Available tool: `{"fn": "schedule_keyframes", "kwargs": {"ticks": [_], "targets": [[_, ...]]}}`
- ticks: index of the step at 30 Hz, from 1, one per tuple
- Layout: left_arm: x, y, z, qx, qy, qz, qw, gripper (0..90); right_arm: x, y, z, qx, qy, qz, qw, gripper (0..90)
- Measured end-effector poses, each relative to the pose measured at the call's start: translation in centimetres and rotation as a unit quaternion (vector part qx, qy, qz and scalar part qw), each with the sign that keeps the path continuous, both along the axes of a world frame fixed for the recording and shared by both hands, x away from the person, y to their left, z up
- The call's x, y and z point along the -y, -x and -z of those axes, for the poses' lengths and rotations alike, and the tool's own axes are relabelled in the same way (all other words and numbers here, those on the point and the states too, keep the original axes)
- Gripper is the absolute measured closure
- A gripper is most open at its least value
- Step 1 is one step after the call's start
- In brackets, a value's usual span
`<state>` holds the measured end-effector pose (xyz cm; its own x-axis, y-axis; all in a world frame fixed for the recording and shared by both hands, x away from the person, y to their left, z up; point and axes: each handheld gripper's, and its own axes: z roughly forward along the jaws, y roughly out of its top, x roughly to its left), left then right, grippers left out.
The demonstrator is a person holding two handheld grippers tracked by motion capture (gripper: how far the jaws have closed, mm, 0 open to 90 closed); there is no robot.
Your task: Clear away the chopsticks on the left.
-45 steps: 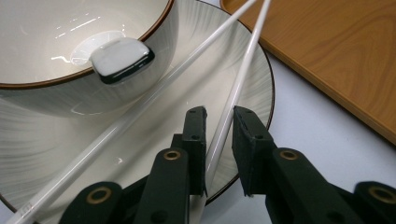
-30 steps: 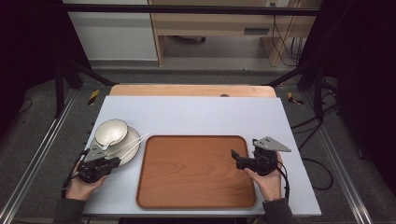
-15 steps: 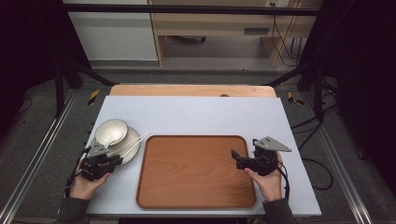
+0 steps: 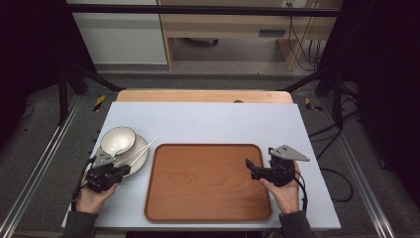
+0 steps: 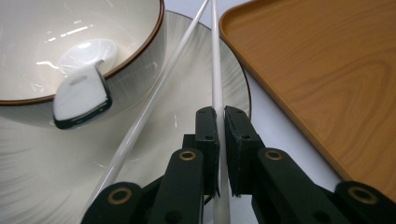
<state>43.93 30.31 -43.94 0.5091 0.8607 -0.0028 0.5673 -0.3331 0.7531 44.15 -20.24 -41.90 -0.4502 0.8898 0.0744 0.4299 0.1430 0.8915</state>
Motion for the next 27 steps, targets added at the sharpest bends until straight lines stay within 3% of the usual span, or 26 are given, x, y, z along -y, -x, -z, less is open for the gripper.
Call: {"fn": "schedule_keyframes", "kwargs": {"ticks": [9,16,19,27], "targets": [[2.3,1.2,-1.4,0.023,0.012,-0.016,0.9995,84.2,0.2,0.1,-0.2,0.007,0.000,0.004,1.0000,7.4],[4.6,2.5,-1.9,0.037,0.020,-0.044,0.9981,84.2,0.4,0.2,-0.3,0.008,-0.002,0.007,0.9999,7.0],[5.5,3.1,-1.7,0.043,0.032,-0.068,0.9963,84.2,0.4,0.1,-0.2,0.007,-0.002,0.008,0.9999,6.9],[6.8,3.6,-1.5,0.036,0.058,-0.102,0.9925,84.2,0.6,0.2,-0.4,0.010,-0.004,0.012,0.9999,6.9]]}}
